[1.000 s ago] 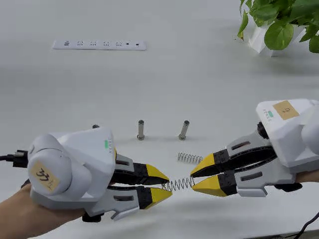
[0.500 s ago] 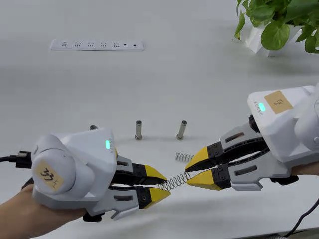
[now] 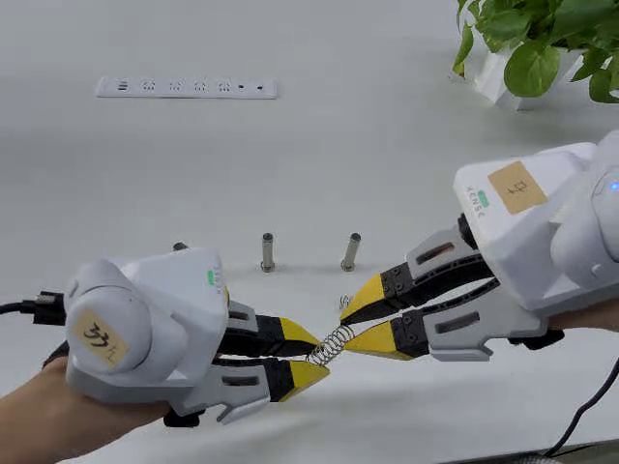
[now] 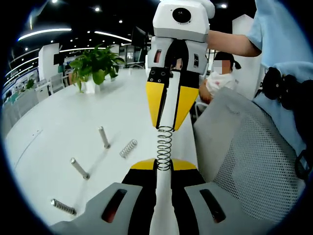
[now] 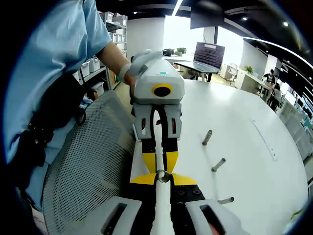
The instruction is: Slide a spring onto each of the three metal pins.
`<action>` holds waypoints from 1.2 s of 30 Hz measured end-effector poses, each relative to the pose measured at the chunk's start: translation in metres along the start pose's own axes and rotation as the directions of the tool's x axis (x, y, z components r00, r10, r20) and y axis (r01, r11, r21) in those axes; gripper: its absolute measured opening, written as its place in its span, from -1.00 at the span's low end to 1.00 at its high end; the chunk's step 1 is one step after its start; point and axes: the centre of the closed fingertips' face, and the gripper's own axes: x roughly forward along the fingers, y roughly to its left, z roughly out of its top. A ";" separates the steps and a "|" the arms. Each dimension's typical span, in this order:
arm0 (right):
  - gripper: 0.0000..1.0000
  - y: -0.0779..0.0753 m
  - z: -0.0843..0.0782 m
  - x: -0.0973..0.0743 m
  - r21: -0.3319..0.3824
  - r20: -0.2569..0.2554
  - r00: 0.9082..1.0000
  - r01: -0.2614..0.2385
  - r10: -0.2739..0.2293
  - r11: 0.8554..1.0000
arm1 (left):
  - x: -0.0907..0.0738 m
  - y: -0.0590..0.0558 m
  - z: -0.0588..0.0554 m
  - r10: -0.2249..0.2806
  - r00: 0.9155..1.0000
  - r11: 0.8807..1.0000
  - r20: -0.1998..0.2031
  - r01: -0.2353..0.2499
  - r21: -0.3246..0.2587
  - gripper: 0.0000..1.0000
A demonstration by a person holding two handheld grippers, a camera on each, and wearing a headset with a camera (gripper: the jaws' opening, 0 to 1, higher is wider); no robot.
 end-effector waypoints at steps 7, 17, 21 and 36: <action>-0.88 -0.001 0.000 0.000 -0.020 -0.021 1.000 -0.001 0.001 1.000 | 0.000 0.001 0.000 0.013 1.000 1.000 0.012 -0.013 -0.001 -0.87; -0.88 0.000 0.000 0.001 -0.026 -0.040 0.999 -0.015 0.014 1.000 | -0.001 0.000 0.001 0.025 0.999 1.000 0.025 -0.025 -0.014 -0.88; -0.88 0.001 0.000 0.000 -0.029 -0.043 0.999 -0.017 0.016 0.999 | -0.001 0.000 0.002 0.030 0.999 1.000 0.034 -0.030 -0.006 -0.88; -0.59 -0.002 -0.011 -0.004 -0.042 -0.163 0.986 -0.052 0.045 0.998 | 0.003 0.000 0.005 0.033 0.998 0.999 0.046 -0.033 -0.011 -0.88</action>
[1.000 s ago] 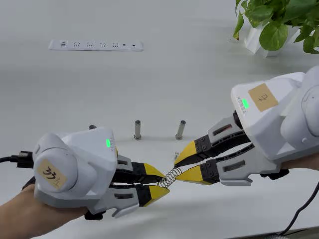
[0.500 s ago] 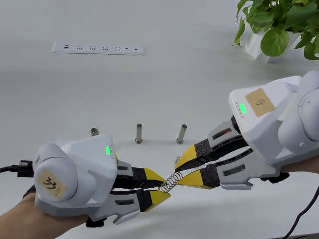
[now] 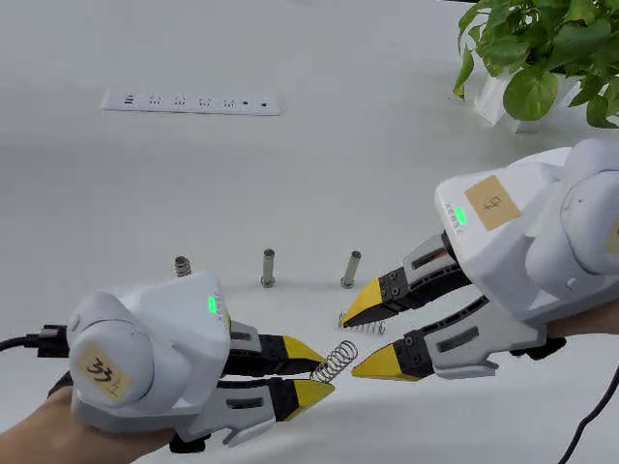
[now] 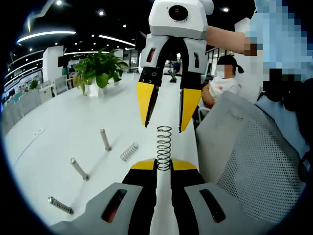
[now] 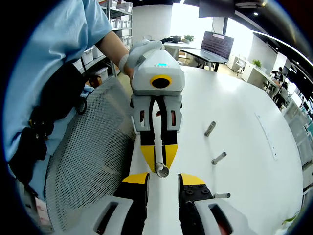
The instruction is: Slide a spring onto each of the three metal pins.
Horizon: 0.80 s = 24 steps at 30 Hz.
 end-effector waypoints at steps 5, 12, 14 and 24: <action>-0.60 0.001 0.001 0.002 -0.016 -0.030 0.999 -0.039 0.039 0.999 | 0.002 0.001 0.000 0.007 1.000 1.000 -0.001 -0.007 -0.004 -0.88; -0.61 -0.003 0.001 0.007 -0.042 -0.074 0.995 -0.070 0.067 0.997 | 0.004 0.003 0.004 0.023 1.000 1.000 0.014 -0.023 -0.008 -0.88; -0.62 -0.002 -0.002 0.009 -0.055 -0.097 0.992 -0.085 0.080 0.995 | 0.004 0.003 0.006 0.026 0.999 1.000 0.020 -0.026 -0.008 -0.88; -0.72 0.002 -0.002 0.015 -0.070 -0.119 0.987 -0.112 0.103 0.991 | 0.007 0.003 0.010 0.029 0.999 1.000 0.029 -0.028 -0.006 -0.88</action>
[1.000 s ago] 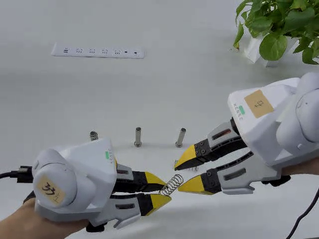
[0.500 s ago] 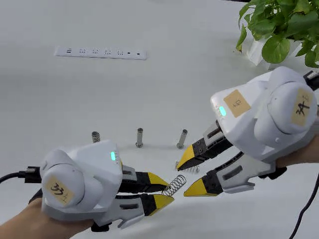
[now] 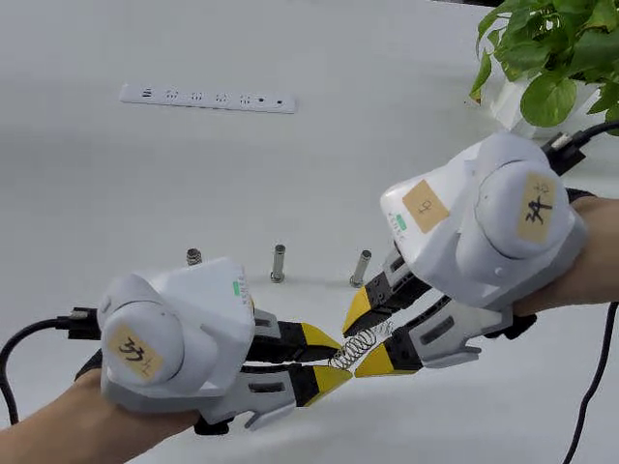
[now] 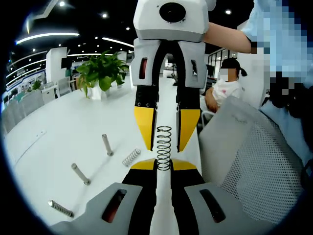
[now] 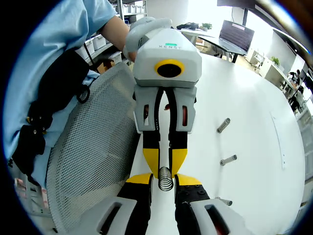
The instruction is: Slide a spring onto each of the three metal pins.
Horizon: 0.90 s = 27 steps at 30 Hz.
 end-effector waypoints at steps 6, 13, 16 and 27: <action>-0.74 0.001 -0.001 0.002 -0.001 -0.009 1.000 -0.006 0.006 1.000 | 0.000 -0.001 0.002 0.000 1.000 1.000 0.006 0.000 0.000 -0.88; -0.82 0.001 -0.003 0.004 -0.004 -0.020 1.000 -0.012 0.012 1.000 | 0.001 -0.003 0.002 -0.005 1.000 1.000 0.008 0.005 -0.001 -0.88; -0.84 0.001 -0.003 0.005 -0.001 -0.021 1.000 -0.016 0.016 1.000 | 0.001 -0.003 0.003 -0.006 1.000 1.000 0.012 0.006 -0.001 -0.88; -0.86 0.005 -0.006 0.007 0.003 -0.049 0.998 -0.040 0.040 0.999 | 0.002 -0.007 0.001 -0.011 1.000 1.000 0.011 0.011 -0.005 -0.87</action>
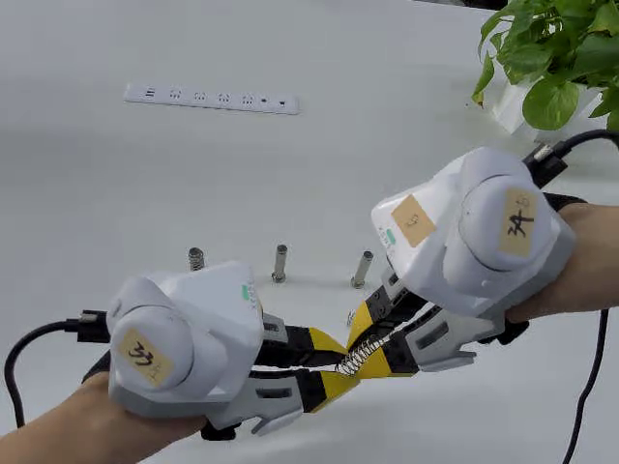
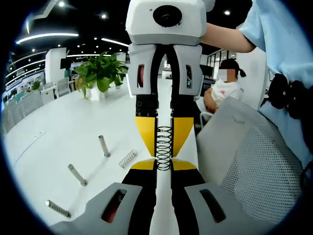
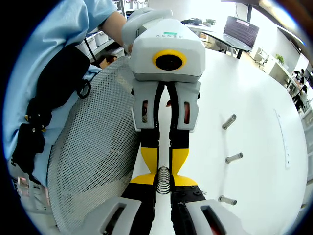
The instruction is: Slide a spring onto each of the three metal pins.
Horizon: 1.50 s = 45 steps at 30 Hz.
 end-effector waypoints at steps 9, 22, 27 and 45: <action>-0.87 0.000 0.003 0.001 0.002 0.003 1.000 -0.004 0.004 1.000 | -0.003 0.000 -0.001 0.012 1.000 1.000 0.002 -0.012 -0.002 -0.87; -0.87 -0.003 0.010 0.002 -0.019 0.001 1.000 -0.006 0.006 1.000 | -0.009 0.004 -0.002 0.044 0.999 0.999 0.006 -0.044 -0.012 -0.86; -0.86 -0.006 0.012 0.004 -0.015 0.012 1.000 -0.005 0.005 1.000 | -0.012 0.007 -0.004 0.071 0.997 0.997 0.014 -0.070 -0.028 -0.85; -0.86 -0.013 0.012 0.002 0.003 0.014 1.000 0.008 -0.008 1.000 | -0.041 0.036 -0.032 0.249 0.968 0.962 -0.006 -0.248 -0.115 -0.20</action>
